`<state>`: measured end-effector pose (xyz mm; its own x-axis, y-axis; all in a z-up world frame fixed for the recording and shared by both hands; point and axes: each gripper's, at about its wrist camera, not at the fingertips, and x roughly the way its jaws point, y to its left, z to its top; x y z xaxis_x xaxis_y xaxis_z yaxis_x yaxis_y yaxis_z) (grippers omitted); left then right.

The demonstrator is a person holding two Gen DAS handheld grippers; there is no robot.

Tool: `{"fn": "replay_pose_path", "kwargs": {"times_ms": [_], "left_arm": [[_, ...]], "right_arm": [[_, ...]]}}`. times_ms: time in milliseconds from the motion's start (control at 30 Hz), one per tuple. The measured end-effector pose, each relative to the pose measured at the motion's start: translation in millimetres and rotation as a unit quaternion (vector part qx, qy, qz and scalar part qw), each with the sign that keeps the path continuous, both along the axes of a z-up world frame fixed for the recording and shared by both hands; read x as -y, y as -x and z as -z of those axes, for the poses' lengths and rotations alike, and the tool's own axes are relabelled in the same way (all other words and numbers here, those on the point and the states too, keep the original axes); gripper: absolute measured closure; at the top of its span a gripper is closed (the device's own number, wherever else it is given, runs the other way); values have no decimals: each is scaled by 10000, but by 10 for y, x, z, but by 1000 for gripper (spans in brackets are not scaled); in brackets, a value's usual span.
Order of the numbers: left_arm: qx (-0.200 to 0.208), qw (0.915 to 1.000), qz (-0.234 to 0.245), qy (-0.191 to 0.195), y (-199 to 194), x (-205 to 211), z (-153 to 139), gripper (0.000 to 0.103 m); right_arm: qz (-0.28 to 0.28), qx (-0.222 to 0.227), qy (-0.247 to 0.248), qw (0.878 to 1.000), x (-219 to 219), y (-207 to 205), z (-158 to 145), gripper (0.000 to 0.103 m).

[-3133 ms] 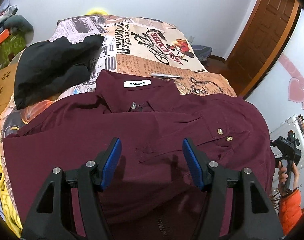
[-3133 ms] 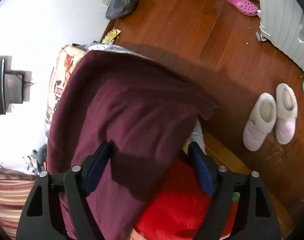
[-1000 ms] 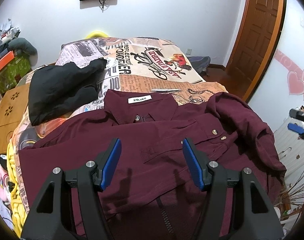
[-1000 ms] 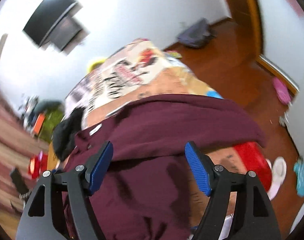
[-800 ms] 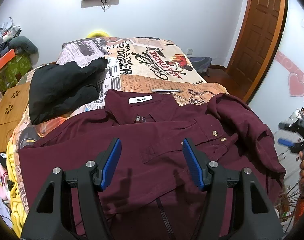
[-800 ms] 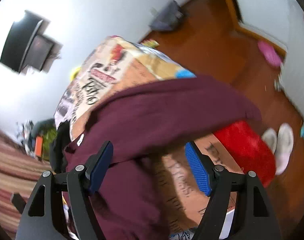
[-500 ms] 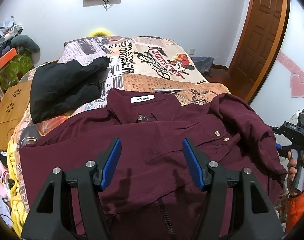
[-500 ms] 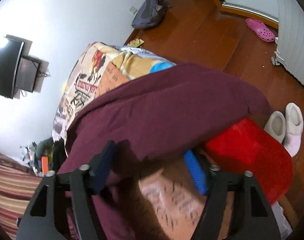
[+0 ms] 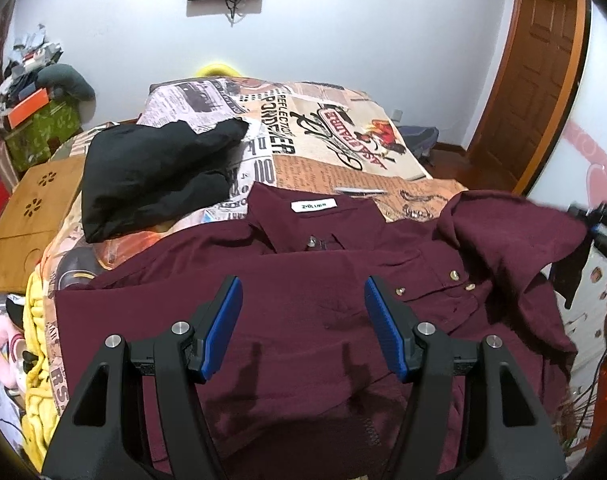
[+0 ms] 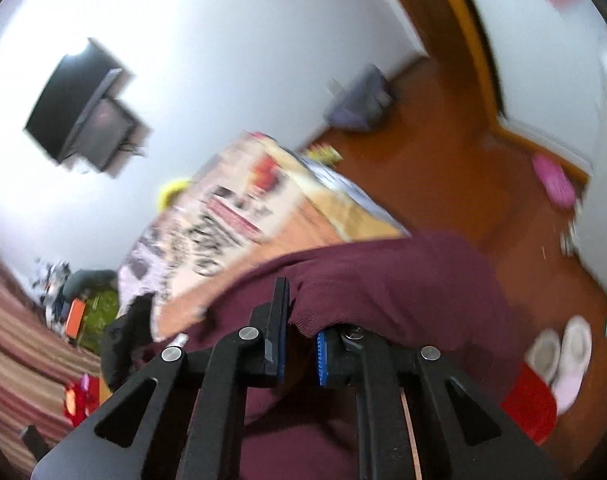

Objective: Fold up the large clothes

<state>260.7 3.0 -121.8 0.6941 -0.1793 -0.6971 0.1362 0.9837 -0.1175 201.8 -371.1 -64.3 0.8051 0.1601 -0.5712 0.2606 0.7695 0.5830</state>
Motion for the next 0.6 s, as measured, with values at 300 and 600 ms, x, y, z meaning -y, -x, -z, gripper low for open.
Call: {"fn": "replay_pose_path", "kwargs": {"times_ms": [300, 600], "left_arm": [[483, 9979, -398, 162, 217, -515, -342, 41], [776, 9912, -1070, 96, 540, -1174, -521, 36]], "right_arm": [[-1832, 1416, 365, 9721, -1183, -108, -1209, 93], [-3831, 806, 652, 9179, -2849, -347, -876, 93]]}}
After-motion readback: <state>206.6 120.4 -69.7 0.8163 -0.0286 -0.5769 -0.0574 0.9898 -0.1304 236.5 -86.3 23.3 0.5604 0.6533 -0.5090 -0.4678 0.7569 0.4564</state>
